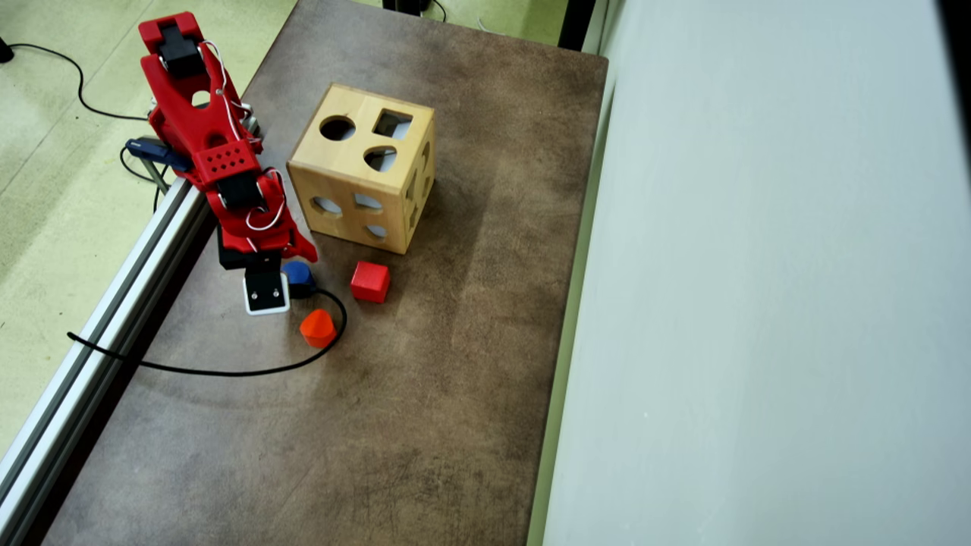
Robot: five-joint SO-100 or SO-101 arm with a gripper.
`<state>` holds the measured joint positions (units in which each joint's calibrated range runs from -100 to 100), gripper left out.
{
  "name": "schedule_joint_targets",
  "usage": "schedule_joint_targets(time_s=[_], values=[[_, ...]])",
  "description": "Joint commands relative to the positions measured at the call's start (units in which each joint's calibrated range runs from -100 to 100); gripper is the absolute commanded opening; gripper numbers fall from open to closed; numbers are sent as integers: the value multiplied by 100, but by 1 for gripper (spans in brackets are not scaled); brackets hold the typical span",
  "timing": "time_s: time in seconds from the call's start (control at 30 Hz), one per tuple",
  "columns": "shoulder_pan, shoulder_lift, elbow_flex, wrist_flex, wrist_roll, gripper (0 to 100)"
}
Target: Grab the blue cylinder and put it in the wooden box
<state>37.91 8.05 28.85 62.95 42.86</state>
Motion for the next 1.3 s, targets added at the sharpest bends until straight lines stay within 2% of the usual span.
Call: schedule_joint_targets(time_s=[0.0, 0.17, 1.13, 1.27], values=[[-24, 125, -23, -316, 24, 30], [28, 388, -23, -654, 24, 30], [-39, 1008, -121, -702, 20, 30], [-39, 1008, -23, -1096, 20, 30]])
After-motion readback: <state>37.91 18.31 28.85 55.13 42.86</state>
